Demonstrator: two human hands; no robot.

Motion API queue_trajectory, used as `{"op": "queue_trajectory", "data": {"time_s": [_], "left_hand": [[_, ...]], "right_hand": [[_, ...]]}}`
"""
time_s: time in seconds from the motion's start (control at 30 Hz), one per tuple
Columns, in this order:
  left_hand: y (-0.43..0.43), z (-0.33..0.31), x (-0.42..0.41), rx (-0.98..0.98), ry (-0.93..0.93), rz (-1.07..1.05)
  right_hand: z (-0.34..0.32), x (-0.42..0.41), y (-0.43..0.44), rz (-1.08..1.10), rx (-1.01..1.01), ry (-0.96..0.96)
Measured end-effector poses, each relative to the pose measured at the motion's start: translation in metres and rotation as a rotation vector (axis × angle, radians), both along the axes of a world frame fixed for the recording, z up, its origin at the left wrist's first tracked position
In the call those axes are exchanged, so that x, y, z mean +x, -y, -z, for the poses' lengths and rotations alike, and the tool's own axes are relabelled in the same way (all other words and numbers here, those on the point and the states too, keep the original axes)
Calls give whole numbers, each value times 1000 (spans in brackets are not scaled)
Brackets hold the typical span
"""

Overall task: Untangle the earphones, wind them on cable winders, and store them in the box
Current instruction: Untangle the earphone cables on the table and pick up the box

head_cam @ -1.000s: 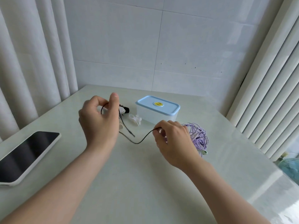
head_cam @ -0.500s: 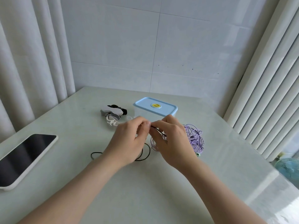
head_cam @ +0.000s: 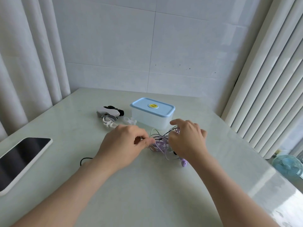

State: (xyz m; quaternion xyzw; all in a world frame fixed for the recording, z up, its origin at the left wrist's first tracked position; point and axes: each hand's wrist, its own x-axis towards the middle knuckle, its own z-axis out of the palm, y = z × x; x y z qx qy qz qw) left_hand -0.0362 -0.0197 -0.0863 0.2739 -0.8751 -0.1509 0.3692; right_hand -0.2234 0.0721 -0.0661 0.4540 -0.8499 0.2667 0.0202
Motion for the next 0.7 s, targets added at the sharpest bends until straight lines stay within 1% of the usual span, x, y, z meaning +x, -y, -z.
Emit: {"op": "queue_trajectory", "data": {"time_s": [0.07, 0.17, 0.23, 0.3, 0.4, 0.47, 0.53, 0.7], "left_hand": [[-1, 0, -1, 7, -27, 18], [-3, -3, -2, 43, -59, -4], [-2, -5, -1, 50, -61, -39], [-3, -6, 0, 49, -77, -81], [-5, -8, 1, -44, -121, -181], [-3, -10, 2, -149, -148, -247], [1, -12, 4, -198, -196, -280], [6, -14, 6, -168, -291, -337]], "right_hand": [[2, -2, 1, 14, -3, -43], [5, -6, 5, 13, -72, -89], [7, -7, 7, -34, -197, -55], [7, -6, 9, -97, -367, -33], [6, -1, 9, -165, -554, -28], [3, 4, 10, -186, -623, 22], [2, 7, 10, -212, -663, 93], [-7, 18, 3, -318, -688, 429]]}}
